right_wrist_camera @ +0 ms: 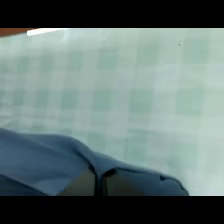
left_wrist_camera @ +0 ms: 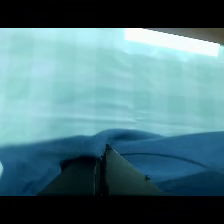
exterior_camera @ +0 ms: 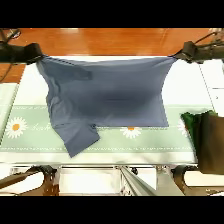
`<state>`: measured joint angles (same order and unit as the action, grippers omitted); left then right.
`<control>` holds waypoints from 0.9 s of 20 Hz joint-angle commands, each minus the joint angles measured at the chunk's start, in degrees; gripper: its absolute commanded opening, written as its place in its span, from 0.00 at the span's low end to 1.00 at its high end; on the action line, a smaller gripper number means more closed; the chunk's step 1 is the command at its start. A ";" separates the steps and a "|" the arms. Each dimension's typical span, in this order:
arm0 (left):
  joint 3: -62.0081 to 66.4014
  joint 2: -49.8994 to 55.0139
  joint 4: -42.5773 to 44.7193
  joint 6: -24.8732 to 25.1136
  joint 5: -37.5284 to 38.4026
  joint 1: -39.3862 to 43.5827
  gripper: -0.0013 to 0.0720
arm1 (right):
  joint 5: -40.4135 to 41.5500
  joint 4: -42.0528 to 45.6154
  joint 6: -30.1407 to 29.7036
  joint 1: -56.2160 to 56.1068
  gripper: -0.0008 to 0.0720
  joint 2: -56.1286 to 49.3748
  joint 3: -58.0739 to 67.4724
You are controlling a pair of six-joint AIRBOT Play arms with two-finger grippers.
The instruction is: Fold the shirts.
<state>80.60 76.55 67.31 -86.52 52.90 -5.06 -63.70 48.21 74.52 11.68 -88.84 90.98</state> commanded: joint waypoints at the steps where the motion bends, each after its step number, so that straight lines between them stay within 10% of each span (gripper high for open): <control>1: 4.50 11.45 -1.66 -3.41 -3.08 1.60 0.04 | 3.04 -3.32 4.52 -0.02 0.04 -13.35 8.90; 8: 4.55 18.49 -3.30 -7.43 -4.61 2.58 0.04 | -1.20 -3.37 7.96 -1.14 0.04 -24.74 17.11; 12: 4.55 15.10 -4.55 4.57 9.01 0.59 0.04 | -10.93 -6.62 1.18 1.38 0.04 -22.47 17.16; 18: -1.09 16.52 -1.36 7.58 20.68 -2.05 0.04 | -21.09 11.54 4.11 0.92 0.04 -21.33 12.59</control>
<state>82.43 92.38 64.36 -80.73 68.45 -6.31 -79.68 50.52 77.06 13.26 -110.43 106.32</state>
